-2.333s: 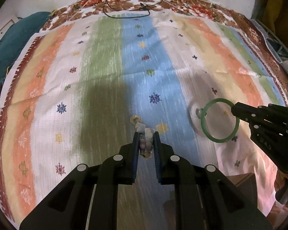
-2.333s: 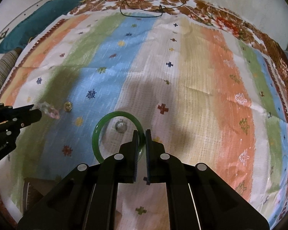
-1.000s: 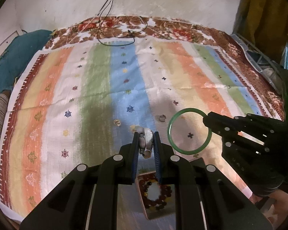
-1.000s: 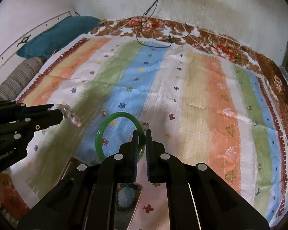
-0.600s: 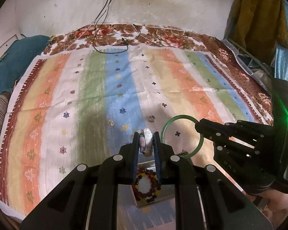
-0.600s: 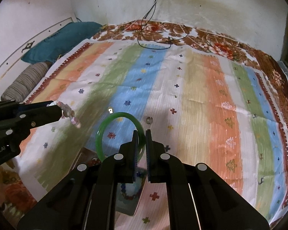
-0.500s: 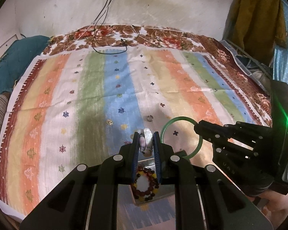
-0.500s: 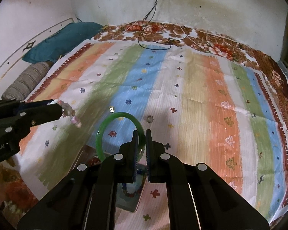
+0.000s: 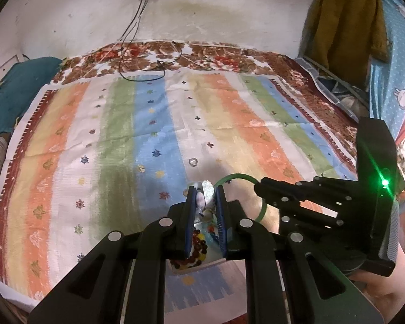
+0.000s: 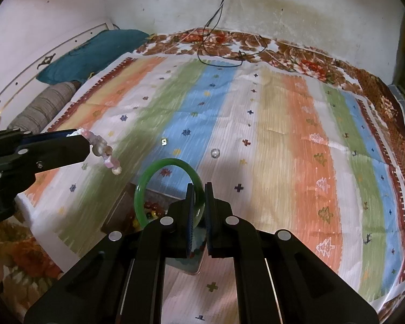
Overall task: Organize jewelry
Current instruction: 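Carry shell bracelet into silver tin and release while right tool drops green bangle there, then move both open tools toward the gold coil ring and silver ring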
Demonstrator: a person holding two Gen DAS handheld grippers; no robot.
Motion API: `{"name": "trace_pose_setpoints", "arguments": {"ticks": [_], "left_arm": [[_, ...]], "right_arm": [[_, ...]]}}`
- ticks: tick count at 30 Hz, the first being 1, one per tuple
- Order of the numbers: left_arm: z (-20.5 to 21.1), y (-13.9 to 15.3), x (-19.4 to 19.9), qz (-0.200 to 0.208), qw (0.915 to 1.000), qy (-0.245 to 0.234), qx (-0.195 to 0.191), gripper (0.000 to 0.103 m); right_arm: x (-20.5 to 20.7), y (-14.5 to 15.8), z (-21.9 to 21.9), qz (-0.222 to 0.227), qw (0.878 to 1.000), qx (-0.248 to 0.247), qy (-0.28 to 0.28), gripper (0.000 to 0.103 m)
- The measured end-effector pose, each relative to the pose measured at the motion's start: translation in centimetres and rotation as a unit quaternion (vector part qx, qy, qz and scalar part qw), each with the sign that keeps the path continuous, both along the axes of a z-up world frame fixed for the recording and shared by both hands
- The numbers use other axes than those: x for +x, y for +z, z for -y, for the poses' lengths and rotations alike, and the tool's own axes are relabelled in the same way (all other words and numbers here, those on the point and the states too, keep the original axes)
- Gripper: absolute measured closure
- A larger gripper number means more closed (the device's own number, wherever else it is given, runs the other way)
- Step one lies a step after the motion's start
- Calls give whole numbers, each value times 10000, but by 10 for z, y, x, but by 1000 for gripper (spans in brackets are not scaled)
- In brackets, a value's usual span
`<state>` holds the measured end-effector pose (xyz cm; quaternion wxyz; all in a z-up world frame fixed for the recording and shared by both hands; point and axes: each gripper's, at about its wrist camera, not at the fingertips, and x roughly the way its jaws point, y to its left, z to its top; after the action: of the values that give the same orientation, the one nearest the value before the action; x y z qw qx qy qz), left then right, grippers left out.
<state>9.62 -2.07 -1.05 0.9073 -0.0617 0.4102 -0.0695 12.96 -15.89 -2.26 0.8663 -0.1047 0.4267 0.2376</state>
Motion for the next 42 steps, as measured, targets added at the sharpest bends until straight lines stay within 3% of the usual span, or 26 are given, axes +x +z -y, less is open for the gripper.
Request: {"name": "trace_pose_setpoints", "arguments": {"ticks": [13, 15, 16, 18, 23, 27, 30, 35, 42], "left_arm": [[3, -4, -3, -53, 10000, 12, 54, 88], [2, -6, -3, -108, 9999, 49, 19, 80], [1, -8, -3, -140, 9999, 73, -8, 70], [-3, -9, -5, -142, 9998, 131, -13, 68], [-14, -11, -3, -180, 9991, 386, 3, 49], [-28, -11, 7, -234, 9972, 706, -65, 33], [-38, -15, 17, -306, 9955, 896, -69, 31], [-55, -25, 32, -551, 9909, 1226, -100, 24], [-55, -34, 48, -660, 9903, 1208, 201, 17]], "right_arm": [[-6, -5, -1, -213, 9997, 69, 107, 94], [-4, -10, -3, -400, 9990, 117, 156, 90], [-3, -11, -2, -430, 9989, 109, 131, 81], [-3, -10, -1, -400, 9991, 110, 83, 69], [1, -10, 3, -420, 9990, 122, -43, 67], [7, -11, 6, -422, 9989, 150, -104, 58], [12, -12, 7, -437, 9988, 156, -161, 49], [23, -18, 5, -553, 9982, 112, -205, 43], [38, -22, 2, -671, 9974, 182, -185, 30]]}}
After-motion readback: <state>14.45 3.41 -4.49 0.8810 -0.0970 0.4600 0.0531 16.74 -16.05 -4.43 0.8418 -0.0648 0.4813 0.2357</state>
